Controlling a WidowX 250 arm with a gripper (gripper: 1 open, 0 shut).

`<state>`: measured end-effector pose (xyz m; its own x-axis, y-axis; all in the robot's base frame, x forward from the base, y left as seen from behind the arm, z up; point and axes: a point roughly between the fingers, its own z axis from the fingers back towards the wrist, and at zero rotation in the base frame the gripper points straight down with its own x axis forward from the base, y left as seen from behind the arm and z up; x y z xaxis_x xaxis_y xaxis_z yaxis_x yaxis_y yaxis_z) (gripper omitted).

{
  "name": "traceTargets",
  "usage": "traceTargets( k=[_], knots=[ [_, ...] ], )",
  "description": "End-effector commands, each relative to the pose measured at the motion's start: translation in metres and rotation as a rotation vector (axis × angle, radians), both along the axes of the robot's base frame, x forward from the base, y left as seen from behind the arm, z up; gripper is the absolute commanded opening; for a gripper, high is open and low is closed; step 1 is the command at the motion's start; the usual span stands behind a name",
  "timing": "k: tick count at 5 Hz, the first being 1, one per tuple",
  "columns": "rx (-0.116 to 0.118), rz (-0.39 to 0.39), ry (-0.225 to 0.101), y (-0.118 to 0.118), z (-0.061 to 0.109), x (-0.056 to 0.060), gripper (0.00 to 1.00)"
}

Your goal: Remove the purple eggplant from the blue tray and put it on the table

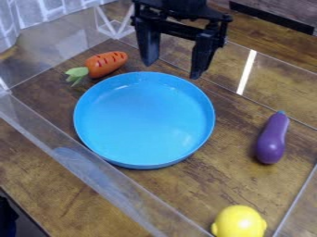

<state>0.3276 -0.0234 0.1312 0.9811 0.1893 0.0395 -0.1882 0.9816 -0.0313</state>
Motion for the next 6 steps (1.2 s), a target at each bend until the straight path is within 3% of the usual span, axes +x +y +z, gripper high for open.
traceTargets(
  k=[1,2,4,6],
  knots=[
    [-0.019,0.023,-0.106,-0.009,0.027,0.003,1.00],
    [-0.031,0.057,-0.117,-0.015,0.024,0.004,1.00],
    [-0.061,0.018,-0.138,-0.011,0.031,0.019,1.00],
    [-0.065,-0.055,-0.138,0.008,0.019,0.019,1.00]
  ],
)
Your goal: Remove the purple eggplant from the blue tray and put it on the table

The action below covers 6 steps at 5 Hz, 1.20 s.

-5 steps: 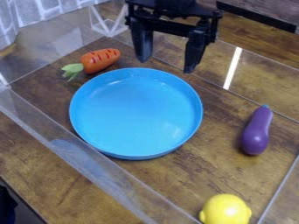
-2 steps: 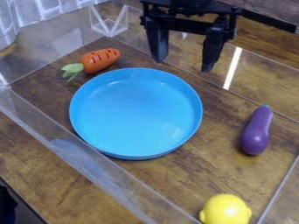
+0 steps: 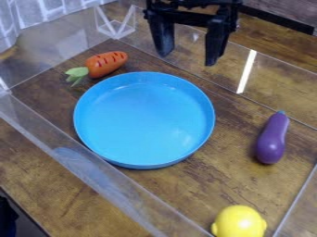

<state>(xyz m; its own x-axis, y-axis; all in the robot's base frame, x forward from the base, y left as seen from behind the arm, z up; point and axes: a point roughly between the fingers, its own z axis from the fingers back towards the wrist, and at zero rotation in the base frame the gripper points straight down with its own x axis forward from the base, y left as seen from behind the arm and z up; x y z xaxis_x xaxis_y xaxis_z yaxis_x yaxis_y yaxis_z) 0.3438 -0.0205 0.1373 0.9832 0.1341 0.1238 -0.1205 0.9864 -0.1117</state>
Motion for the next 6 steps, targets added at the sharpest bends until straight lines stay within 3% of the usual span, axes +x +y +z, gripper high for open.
traceTargets(
  k=[1,3,5,6],
  knots=[
    [0.005,-0.021,-0.047,0.010,0.010,-0.001,1.00],
    [-0.017,-0.039,-0.096,0.015,0.023,-0.005,1.00],
    [-0.025,-0.123,-0.126,0.007,-0.002,0.002,1.00],
    [-0.020,-0.081,-0.142,0.006,-0.002,0.000,1.00]
  ],
)
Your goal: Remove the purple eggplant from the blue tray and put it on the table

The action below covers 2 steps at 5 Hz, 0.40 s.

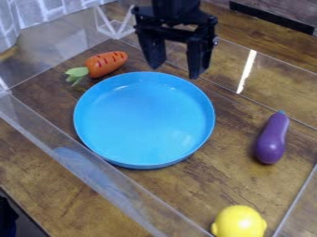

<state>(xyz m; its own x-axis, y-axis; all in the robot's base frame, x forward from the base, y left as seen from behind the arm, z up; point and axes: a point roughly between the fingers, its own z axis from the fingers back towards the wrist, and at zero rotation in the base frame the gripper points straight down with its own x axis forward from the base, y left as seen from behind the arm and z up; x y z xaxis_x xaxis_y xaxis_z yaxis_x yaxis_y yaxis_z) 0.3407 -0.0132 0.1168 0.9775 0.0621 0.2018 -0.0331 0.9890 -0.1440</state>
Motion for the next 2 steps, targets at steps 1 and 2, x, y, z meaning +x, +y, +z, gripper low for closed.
traceTargets(
  k=[1,2],
  knots=[
    [0.009,0.034,-0.079,-0.0030,0.0219,-0.0002,1.00],
    [0.008,0.043,-0.089,-0.0029,0.0310,-0.0015,1.00]
  ],
)
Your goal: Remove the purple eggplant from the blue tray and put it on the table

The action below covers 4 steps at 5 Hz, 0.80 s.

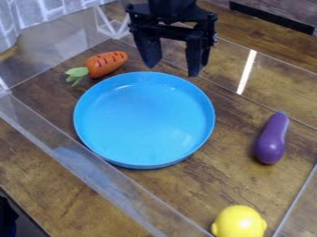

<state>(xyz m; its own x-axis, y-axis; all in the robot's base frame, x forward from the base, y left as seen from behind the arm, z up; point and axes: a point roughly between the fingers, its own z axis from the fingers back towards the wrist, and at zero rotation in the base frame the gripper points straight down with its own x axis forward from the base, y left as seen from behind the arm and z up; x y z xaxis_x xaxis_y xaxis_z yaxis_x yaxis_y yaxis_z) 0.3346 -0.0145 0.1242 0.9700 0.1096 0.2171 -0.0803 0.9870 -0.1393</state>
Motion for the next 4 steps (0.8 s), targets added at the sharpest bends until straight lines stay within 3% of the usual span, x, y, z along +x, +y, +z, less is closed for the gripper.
traceTargets(
  k=[1,3,4],
  knots=[
    [0.003,-0.010,-0.070,0.000,0.024,0.006,1.00],
    [-0.005,-0.074,-0.063,-0.011,0.004,0.022,1.00],
    [0.017,-0.098,-0.062,-0.024,0.004,0.021,1.00]
  ],
)
